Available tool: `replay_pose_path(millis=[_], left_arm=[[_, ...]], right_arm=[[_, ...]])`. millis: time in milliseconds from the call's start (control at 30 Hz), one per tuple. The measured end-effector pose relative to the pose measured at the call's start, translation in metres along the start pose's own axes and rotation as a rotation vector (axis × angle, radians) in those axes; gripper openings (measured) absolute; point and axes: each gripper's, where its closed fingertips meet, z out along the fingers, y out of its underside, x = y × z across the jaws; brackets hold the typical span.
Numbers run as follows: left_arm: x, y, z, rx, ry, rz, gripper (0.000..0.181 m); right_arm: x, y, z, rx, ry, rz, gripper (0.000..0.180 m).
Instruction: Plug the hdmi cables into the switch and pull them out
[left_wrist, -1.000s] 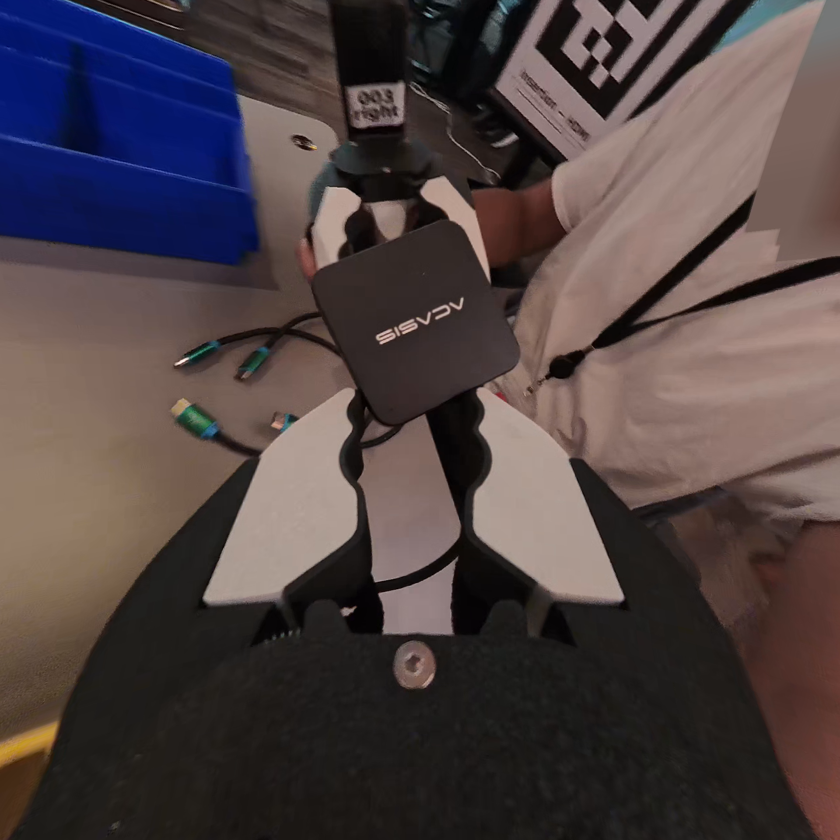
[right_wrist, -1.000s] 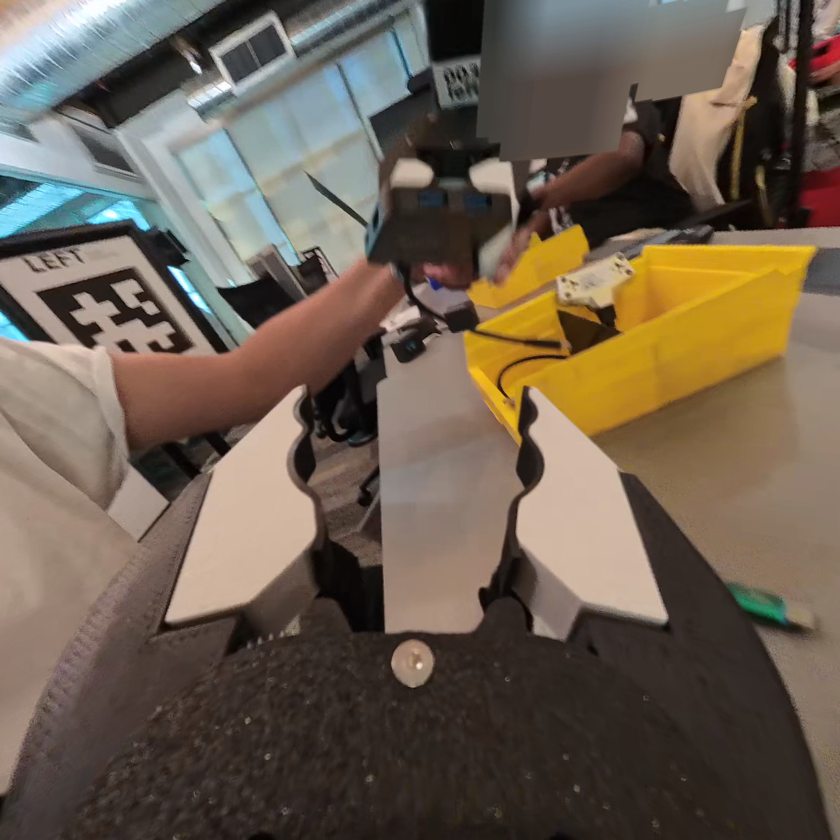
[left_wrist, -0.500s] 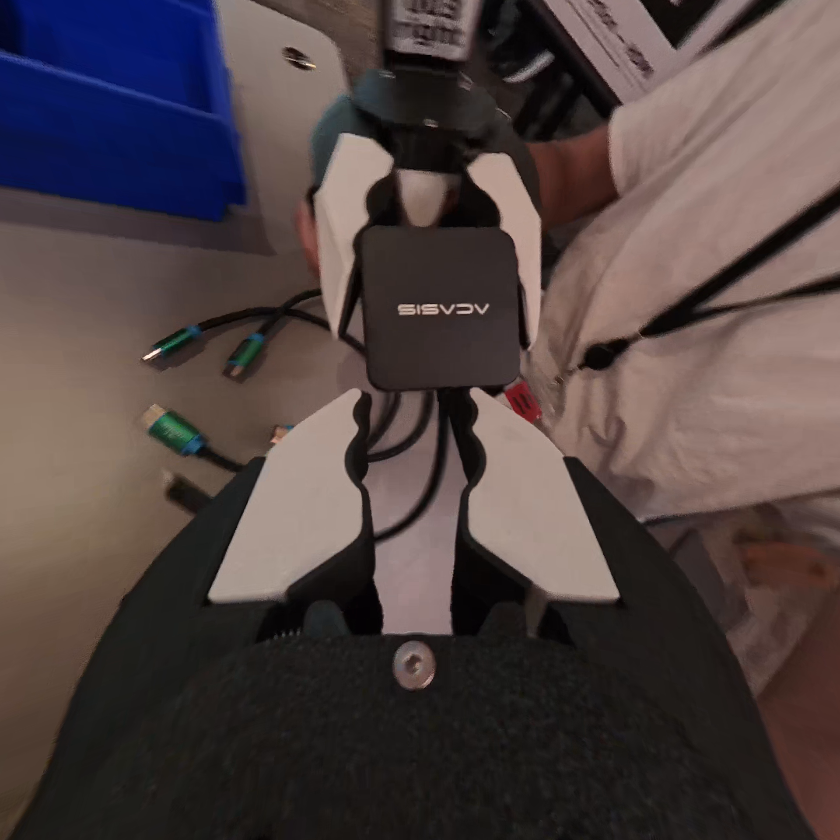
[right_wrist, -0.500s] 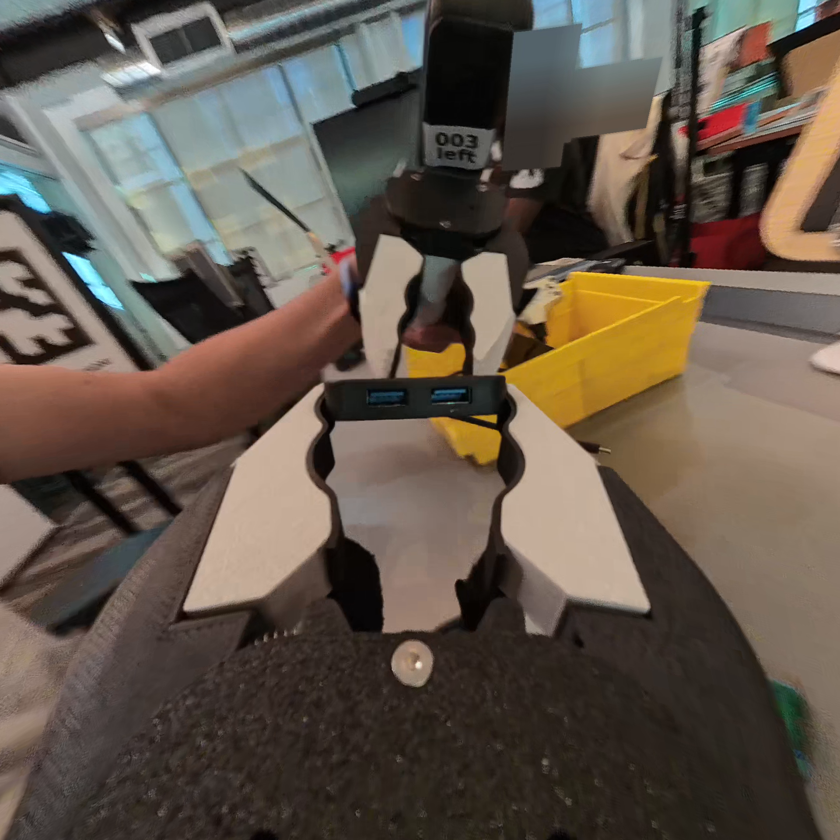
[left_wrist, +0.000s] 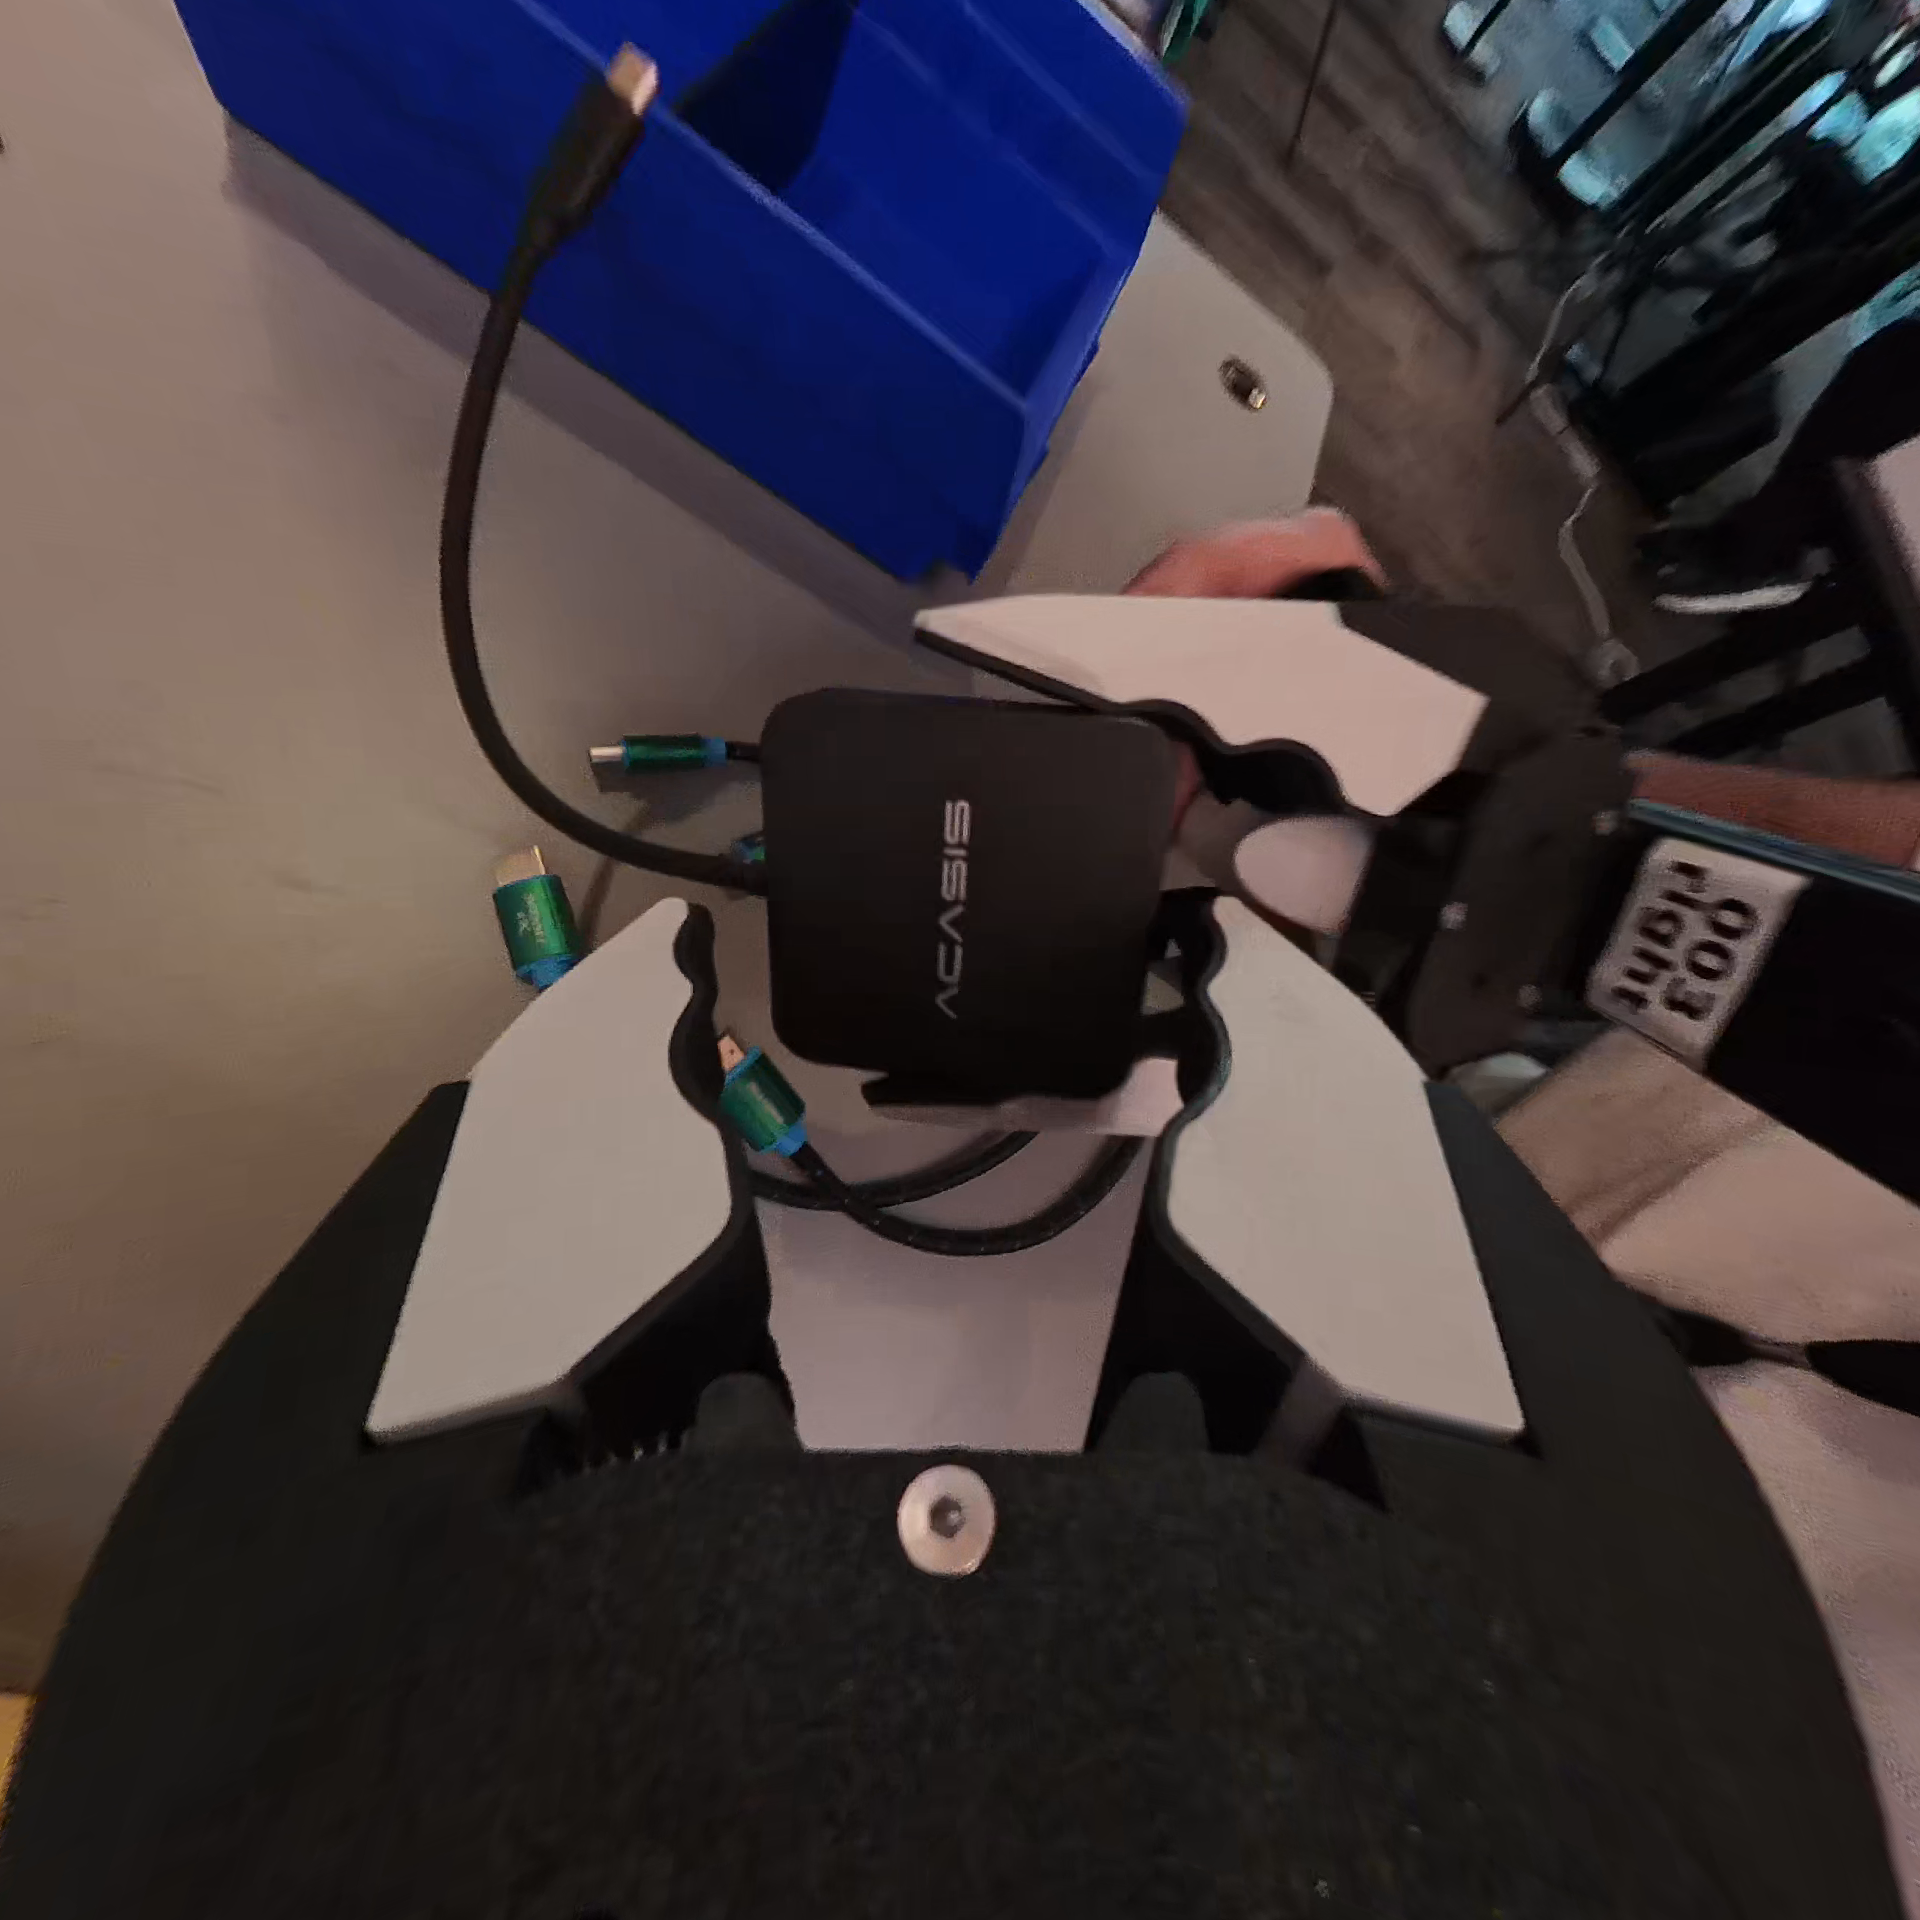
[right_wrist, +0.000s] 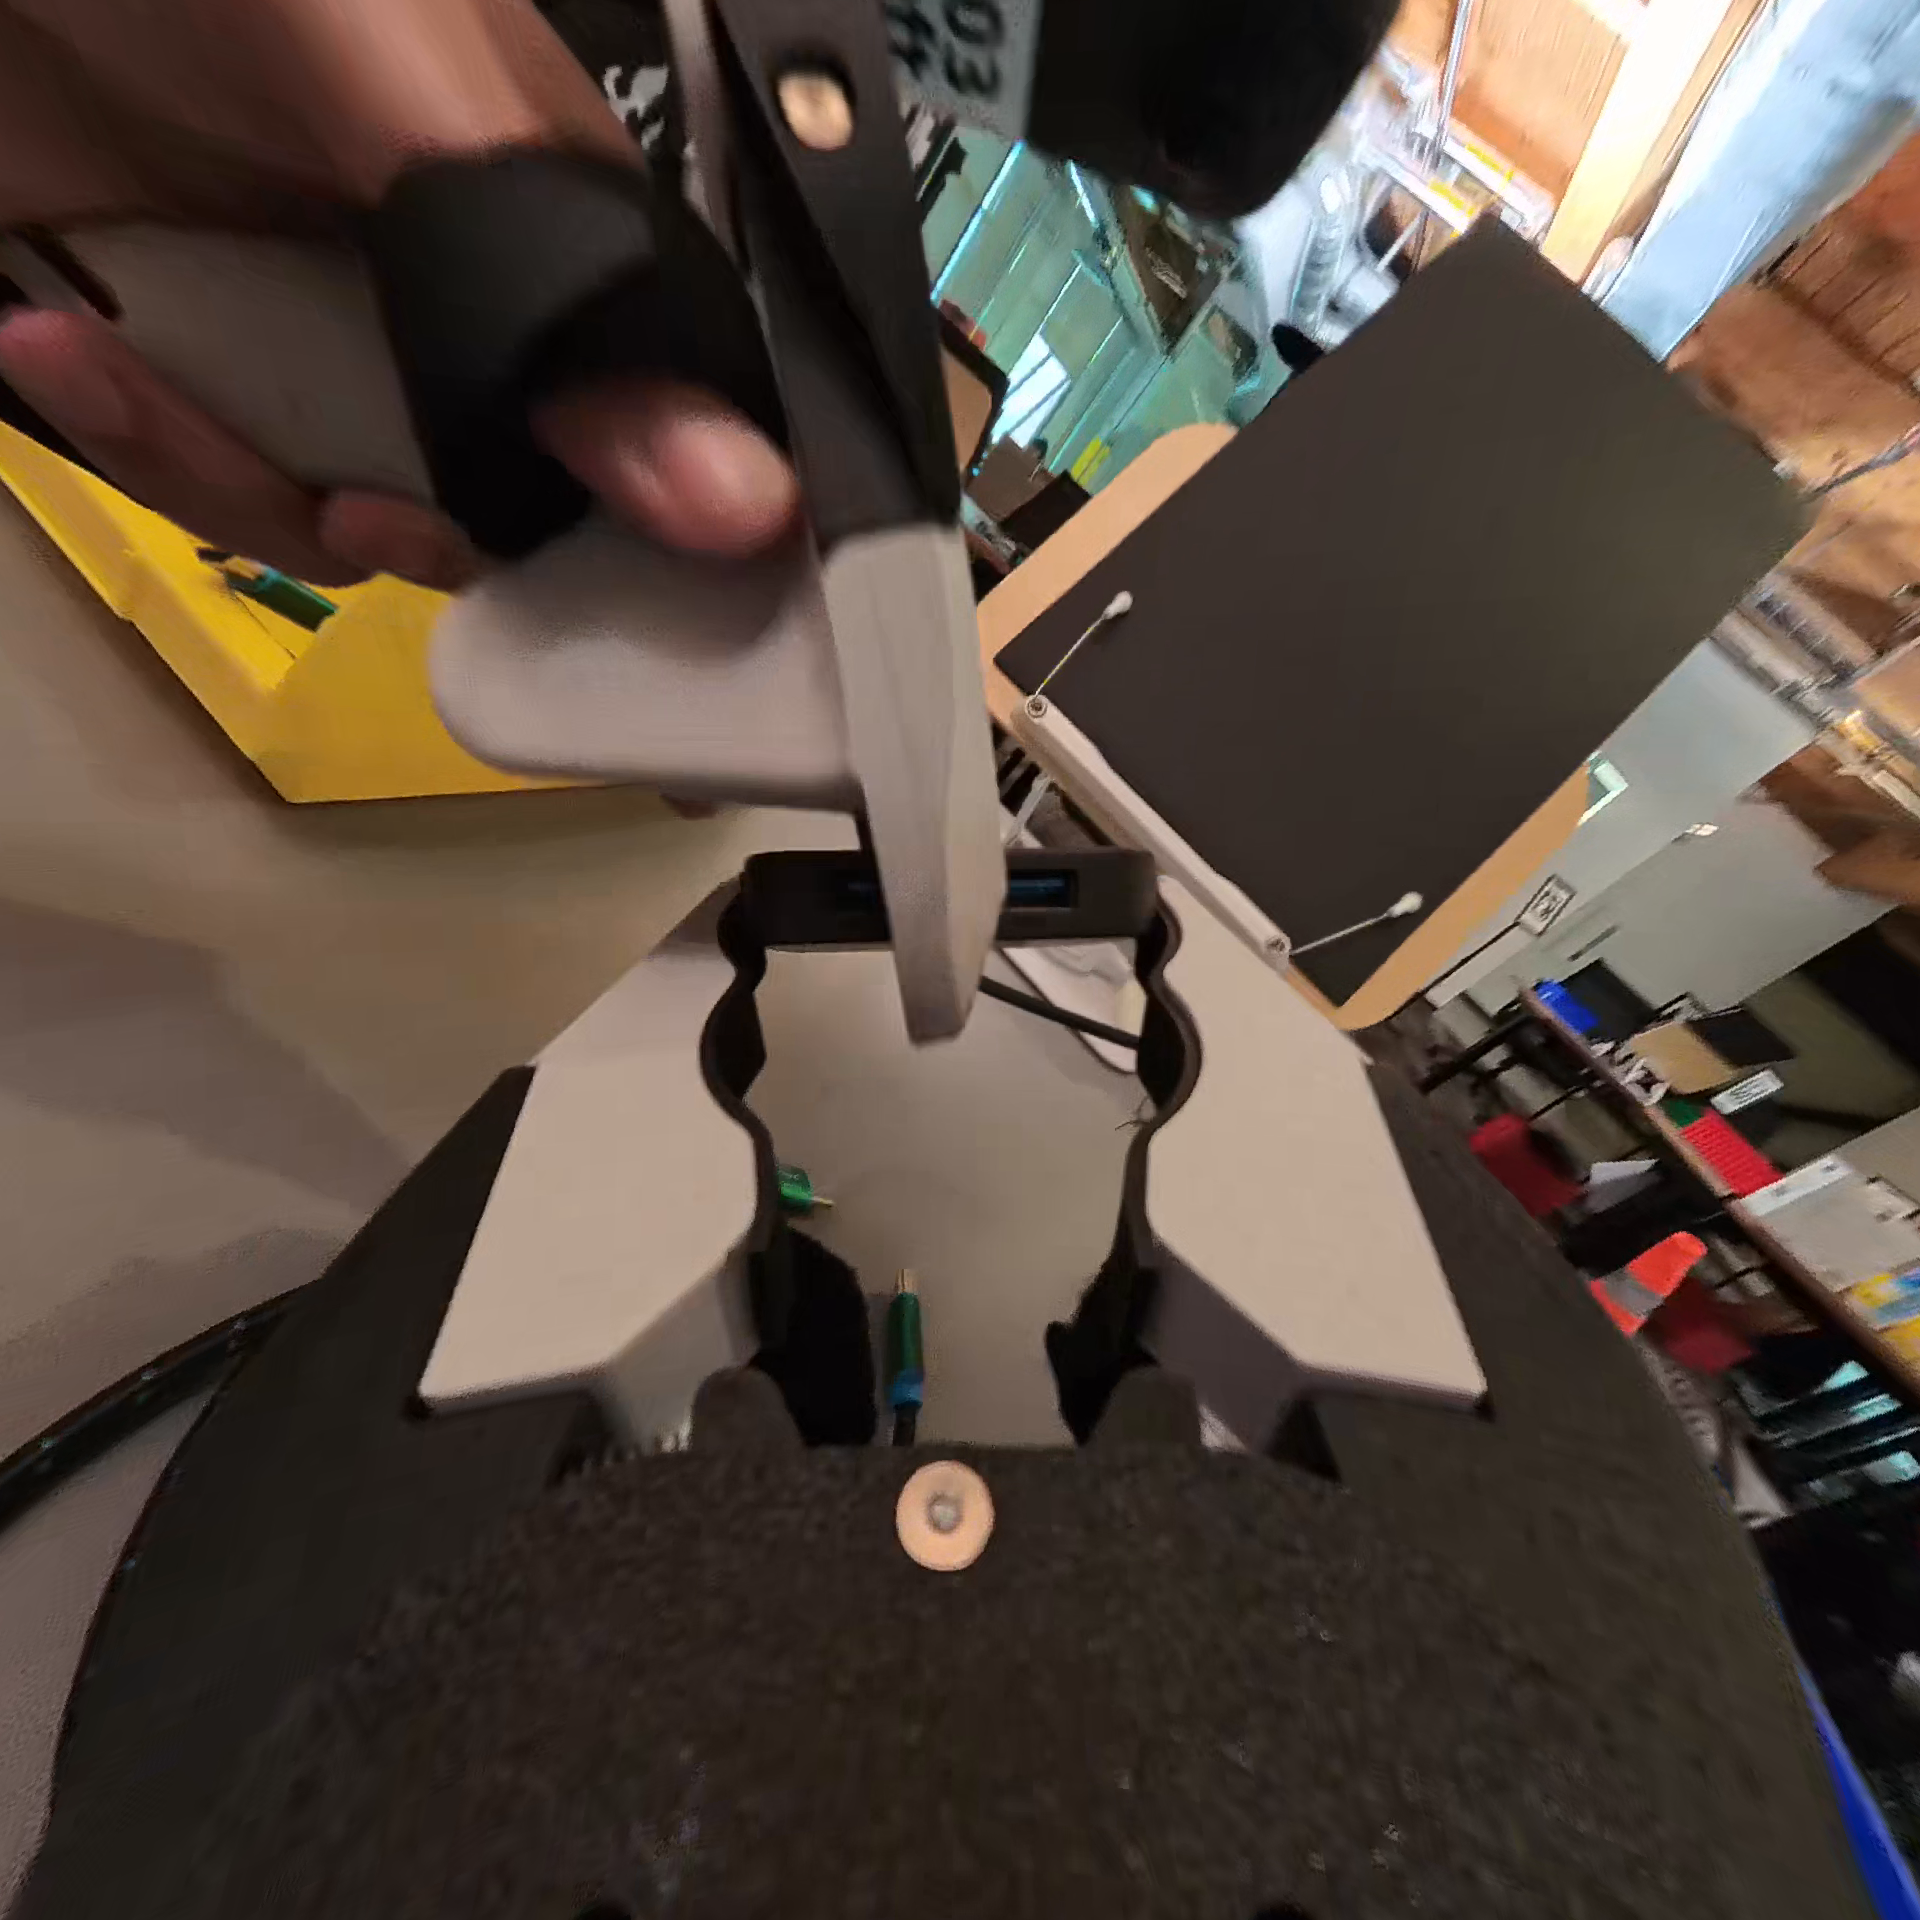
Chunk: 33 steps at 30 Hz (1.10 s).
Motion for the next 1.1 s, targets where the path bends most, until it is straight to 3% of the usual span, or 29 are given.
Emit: replay_pose_path(millis=[100, 200, 333, 400, 500, 600, 733, 967, 1000, 1033, 1100], left_arm=[[0.002, 0.009, 0.003, -0.067, 0.018, 0.017, 0.072], [-0.006, 0.021, -0.002, -0.132, 0.046, 0.06, 0.071], [-0.049, 0.034, -0.025, -0.143, 0.027, 0.108, 0.072], [-0.046, 0.042, -0.036, -0.113, 0.12, 0.248, 0.072], [-0.021, 0.057, -0.049, -0.136, 0.278, 0.295, 0.071], [0.004, 0.076, -0.056, -0.227, 0.39, 0.34, 0.071], [0.014, 0.101, -0.054, -0.377, 0.457, 0.333, 0.072], [0.023, 0.119, -0.031, -0.525, 0.455, 0.37, 0.072], [0.025, 0.117, -0.029, -0.521, 0.449, 0.379, 0.072], [0.023, 0.117, -0.026, -0.517, 0.423, 0.384, 0.072], [0.016, 0.11, -0.02, -0.469, 0.338, 0.367, 0.071]], right_arm=[[-0.006, -0.002, -0.001, 0.01, 0.0, -0.055, 0.072], [-0.022, -0.001, -0.003, 0.033, -0.109, -0.008, 0.071], [-0.032, 0.007, -0.01, 0.031, -0.221, 0.121, 0.052], [-0.048, 0.013, -0.012, -0.021, -0.388, 0.27, 0.054], [-0.077, 0.016, -0.022, -0.08, -0.72, 0.529, 0.065], [-0.07, -0.002, -0.033, 0.099, -0.827, 0.635, 0.064], [-0.059, -0.033, -0.054, 0.366, -0.786, 0.453, 0.035], [-0.098, -0.007, -0.044, 0.2, -0.772, 0.078, 0.036], [-0.101, -0.003, -0.041, 0.185, -0.751, 0.038, 0.034], [-0.098, 0.0, -0.037, 0.182, -0.7, 0.014, 0.021], [-0.096, 0.011, -0.032, 0.13, -0.688, -0.035, 0.019]])
